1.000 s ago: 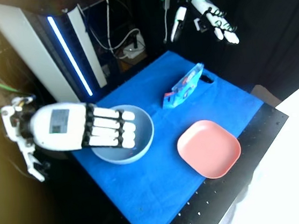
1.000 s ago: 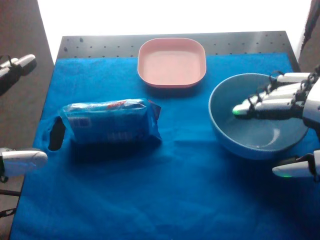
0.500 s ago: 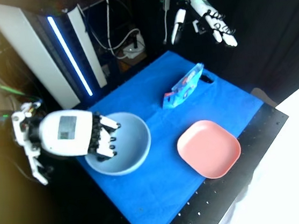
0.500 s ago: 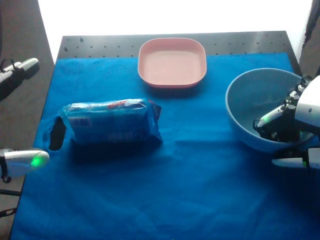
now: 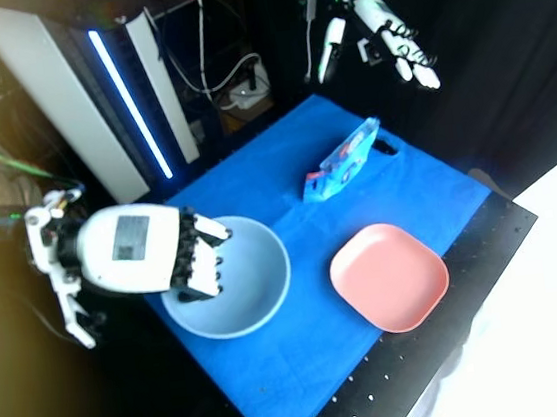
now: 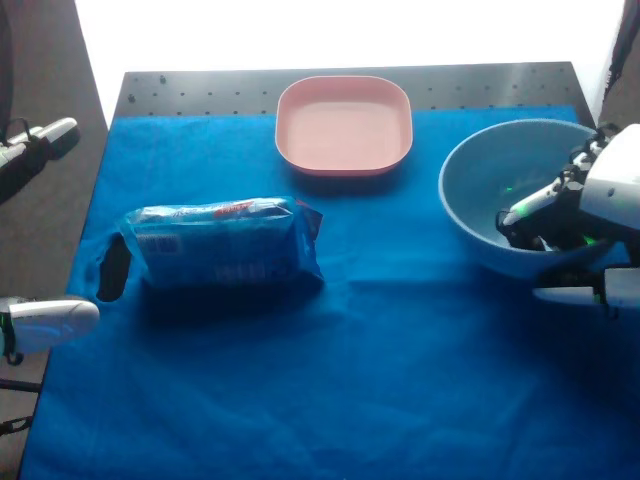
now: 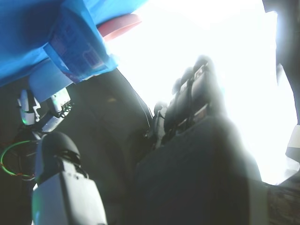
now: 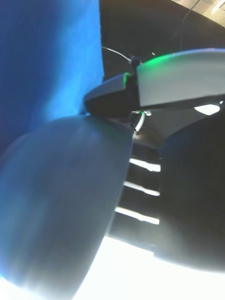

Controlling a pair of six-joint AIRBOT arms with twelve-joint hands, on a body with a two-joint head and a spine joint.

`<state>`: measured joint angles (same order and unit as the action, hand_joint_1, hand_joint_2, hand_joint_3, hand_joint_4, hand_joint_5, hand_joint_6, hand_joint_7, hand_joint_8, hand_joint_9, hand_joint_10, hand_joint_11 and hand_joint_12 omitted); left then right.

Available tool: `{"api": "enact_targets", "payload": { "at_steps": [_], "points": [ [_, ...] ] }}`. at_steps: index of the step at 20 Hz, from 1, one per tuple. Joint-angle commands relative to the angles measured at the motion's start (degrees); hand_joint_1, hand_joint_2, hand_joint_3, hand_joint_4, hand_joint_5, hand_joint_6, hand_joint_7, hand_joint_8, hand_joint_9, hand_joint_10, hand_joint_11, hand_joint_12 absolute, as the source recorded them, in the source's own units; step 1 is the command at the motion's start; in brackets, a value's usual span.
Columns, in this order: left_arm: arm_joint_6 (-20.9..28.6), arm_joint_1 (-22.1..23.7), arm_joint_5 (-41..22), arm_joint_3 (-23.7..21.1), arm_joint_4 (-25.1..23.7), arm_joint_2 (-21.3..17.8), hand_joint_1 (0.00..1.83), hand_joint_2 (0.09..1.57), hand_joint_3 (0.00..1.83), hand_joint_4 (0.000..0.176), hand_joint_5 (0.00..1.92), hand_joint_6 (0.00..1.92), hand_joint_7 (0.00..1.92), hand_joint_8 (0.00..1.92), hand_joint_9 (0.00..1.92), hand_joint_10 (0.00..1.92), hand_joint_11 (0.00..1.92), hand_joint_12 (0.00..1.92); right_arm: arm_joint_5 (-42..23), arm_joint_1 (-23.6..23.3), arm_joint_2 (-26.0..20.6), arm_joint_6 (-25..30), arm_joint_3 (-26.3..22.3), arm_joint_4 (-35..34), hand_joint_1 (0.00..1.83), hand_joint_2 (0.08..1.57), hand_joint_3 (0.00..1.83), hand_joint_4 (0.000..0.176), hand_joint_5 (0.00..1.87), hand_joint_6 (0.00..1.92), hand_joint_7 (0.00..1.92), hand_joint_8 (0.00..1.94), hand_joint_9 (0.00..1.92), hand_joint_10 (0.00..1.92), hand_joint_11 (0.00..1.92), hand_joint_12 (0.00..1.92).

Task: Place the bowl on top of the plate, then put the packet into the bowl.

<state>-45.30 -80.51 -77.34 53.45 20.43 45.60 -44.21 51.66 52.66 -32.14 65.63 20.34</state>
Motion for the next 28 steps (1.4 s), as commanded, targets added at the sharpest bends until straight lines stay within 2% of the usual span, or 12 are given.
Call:
{"api": "enact_targets", "payload": {
  "at_steps": [1,3,4,6,7,8,13,15,17,20,22,28],
  "points": [
    [0.30,0.54,-7.03,0.32,0.50,0.21,0.57,0.87,0.00,0.176,0.00,0.00,0.00,0.00,0.00,0.00,0.00,0.00,-5.68,-1.20,0.11,0.10,0.26,-1.44,1.00,1.20,0.00,0.045,0.83,1.24,1.17,1.28,1.16,1.49,1.01,1.71],
    [0.32,0.53,-7.00,0.35,0.50,0.21,0.58,0.87,0.00,0.176,0.00,0.00,0.01,0.00,0.00,0.00,0.00,0.00,-5.68,-3.52,0.73,0.10,0.91,-0.54,0.98,1.21,0.00,0.064,0.82,1.27,1.18,1.17,1.16,1.46,1.07,1.71],
    [0.32,0.53,-7.00,0.38,0.50,0.23,0.55,0.86,0.00,0.176,0.00,0.00,0.02,0.01,0.02,0.01,0.02,0.01,-5.68,-4.64,1.19,0.10,1.30,-0.30,0.78,1.28,0.01,0.000,0.87,1.08,1.16,1.43,1.17,1.65,1.06,1.85],
    [0.36,0.53,-7.01,0.51,0.50,0.37,0.60,0.86,0.00,0.176,0.00,0.00,0.02,0.00,0.00,0.00,0.00,0.00,-5.68,-6.23,2.10,0.10,2.24,-0.20,0.73,1.31,0.00,0.000,0.93,0.90,1.13,1.64,1.14,1.80,1.00,1.92],
    [0.38,0.53,-7.00,0.54,0.48,0.42,0.57,0.85,0.00,0.176,0.00,0.00,0.02,0.00,0.04,0.02,0.00,0.00,-5.68,-6.87,2.60,0.10,2.83,-0.21,0.95,1.23,0.00,0.000,0.84,1.19,1.13,1.74,1.18,1.89,1.15,1.92],
    [0.38,0.53,-6.98,0.55,0.46,0.42,0.57,0.86,0.00,0.176,0.00,0.00,0.02,0.00,0.03,0.01,0.00,0.00,-5.68,-7.51,3.04,0.10,3.40,-0.21,0.81,1.27,0.00,0.000,0.91,1.05,1.16,1.76,1.25,1.90,1.30,1.92],
    [0.42,0.53,-6.69,0.58,0.46,0.44,0.58,0.85,0.00,0.176,0.00,0.00,0.02,0.00,0.05,0.01,0.00,0.00,-5.66,-10.68,4.26,0.10,5.45,-0.21,0.69,1.27,0.00,0.000,0.84,1.31,1.18,1.65,1.25,1.86,1.24,1.92],
    [0.46,0.53,-6.64,0.60,0.46,0.46,0.60,0.85,0.00,0.176,0.00,0.00,0.03,0.00,0.05,0.00,0.00,0.00,-5.66,-11.49,4.26,0.10,5.90,-0.21,0.78,1.25,0.00,0.000,0.90,1.16,1.23,1.44,1.28,1.77,1.23,1.92],
    [0.48,0.53,-6.46,0.60,0.46,0.49,0.62,0.86,0.00,0.176,0.00,0.00,0.03,0.00,0.03,0.00,0.00,0.00,-5.61,-12.34,4.26,0.09,6.33,-0.19,0.70,1.28,0.00,0.000,0.93,1.26,1.21,1.56,1.27,1.84,1.29,1.92],
    [0.56,0.53,-6.43,0.61,0.46,0.56,0.58,0.85,0.00,0.176,0.00,0.00,0.04,0.00,0.04,0.01,0.00,0.00,-5.23,-14.41,5.03,0.05,7.24,0.20,0.62,1.31,0.00,0.000,1.04,0.70,1.18,1.56,1.24,1.84,1.26,1.92],
    [0.58,0.53,-6.42,0.61,0.46,0.58,0.55,0.85,0.00,0.176,0.00,0.00,0.06,0.01,0.08,0.02,0.04,0.02,-4.17,-15.95,5.61,0.04,7.82,1.20,0.55,1.33,0.00,0.000,0.91,1.18,1.15,1.64,1.21,1.85,1.21,1.92],
    [0.67,0.53,-6.40,0.68,0.45,0.60,0.58,0.86,0.00,0.176,0.00,0.00,0.06,0.00,0.09,0.01,0.02,0.01,-1.71,-18.97,7.96,-0.07,10.09,2.55,0.72,1.29,0.00,0.000,0.95,1.33,1.24,1.83,1.40,1.92,1.41,1.92]
  ]
}}
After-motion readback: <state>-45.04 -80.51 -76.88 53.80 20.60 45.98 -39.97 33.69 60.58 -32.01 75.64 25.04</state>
